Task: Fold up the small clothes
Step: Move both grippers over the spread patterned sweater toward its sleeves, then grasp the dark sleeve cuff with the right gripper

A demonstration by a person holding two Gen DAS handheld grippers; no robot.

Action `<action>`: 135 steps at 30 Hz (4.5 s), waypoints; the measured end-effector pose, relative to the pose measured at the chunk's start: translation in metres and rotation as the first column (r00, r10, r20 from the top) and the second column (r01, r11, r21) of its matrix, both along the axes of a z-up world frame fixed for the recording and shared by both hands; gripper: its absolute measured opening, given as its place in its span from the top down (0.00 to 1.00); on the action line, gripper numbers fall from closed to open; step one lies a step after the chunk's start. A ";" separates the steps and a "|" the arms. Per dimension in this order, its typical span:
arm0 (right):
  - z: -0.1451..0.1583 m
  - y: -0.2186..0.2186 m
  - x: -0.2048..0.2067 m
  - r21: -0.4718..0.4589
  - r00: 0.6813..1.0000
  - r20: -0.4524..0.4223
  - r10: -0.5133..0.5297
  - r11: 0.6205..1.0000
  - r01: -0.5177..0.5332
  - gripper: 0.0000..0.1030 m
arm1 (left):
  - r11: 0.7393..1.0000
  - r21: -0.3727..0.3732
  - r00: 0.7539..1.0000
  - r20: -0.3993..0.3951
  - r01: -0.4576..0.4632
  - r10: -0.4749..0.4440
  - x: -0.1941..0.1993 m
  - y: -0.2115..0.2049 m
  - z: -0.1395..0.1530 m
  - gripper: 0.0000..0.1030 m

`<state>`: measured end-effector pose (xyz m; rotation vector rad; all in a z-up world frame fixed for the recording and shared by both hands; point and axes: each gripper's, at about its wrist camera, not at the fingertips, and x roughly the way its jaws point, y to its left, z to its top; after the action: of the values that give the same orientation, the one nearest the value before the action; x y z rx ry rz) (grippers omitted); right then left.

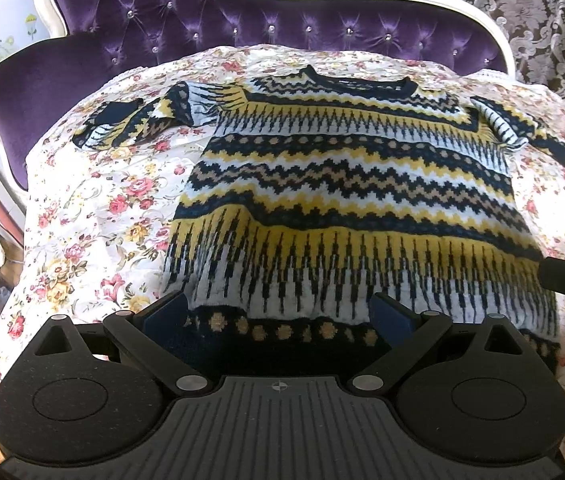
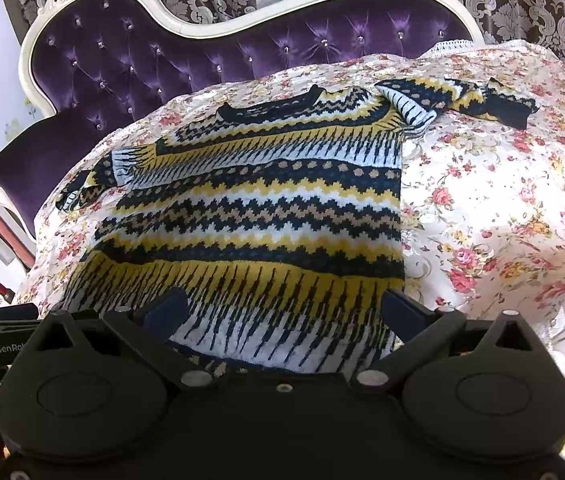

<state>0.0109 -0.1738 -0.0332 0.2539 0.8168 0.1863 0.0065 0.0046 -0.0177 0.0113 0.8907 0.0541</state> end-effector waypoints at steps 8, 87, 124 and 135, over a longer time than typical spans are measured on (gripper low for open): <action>-0.003 0.001 0.003 0.009 1.000 -0.016 0.008 1.000 -0.008 0.00 | 1.000 -0.007 1.000 -0.014 0.000 -0.001 0.003 0.001 -0.002 0.04; -0.038 -0.203 0.258 -0.249 0.977 0.095 -0.190 0.946 0.208 0.38 | 0.996 -0.003 0.990 0.108 0.092 -0.092 0.246 -0.041 -0.058 0.06; -0.049 -0.183 0.233 -0.641 0.990 0.079 0.117 0.767 -0.039 0.33 | 0.996 0.003 0.989 0.115 0.092 -0.092 0.253 -0.042 -0.070 0.00; -0.063 -0.188 0.241 -0.622 0.973 0.038 0.226 0.767 -0.154 0.87 | 0.996 0.004 0.989 0.117 0.092 -0.092 0.253 -0.042 -0.069 0.00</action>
<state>0.2518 -0.3614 -0.0965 -0.4643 0.7499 0.1127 0.2593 -0.0377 -0.0870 0.0473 0.7720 -0.0318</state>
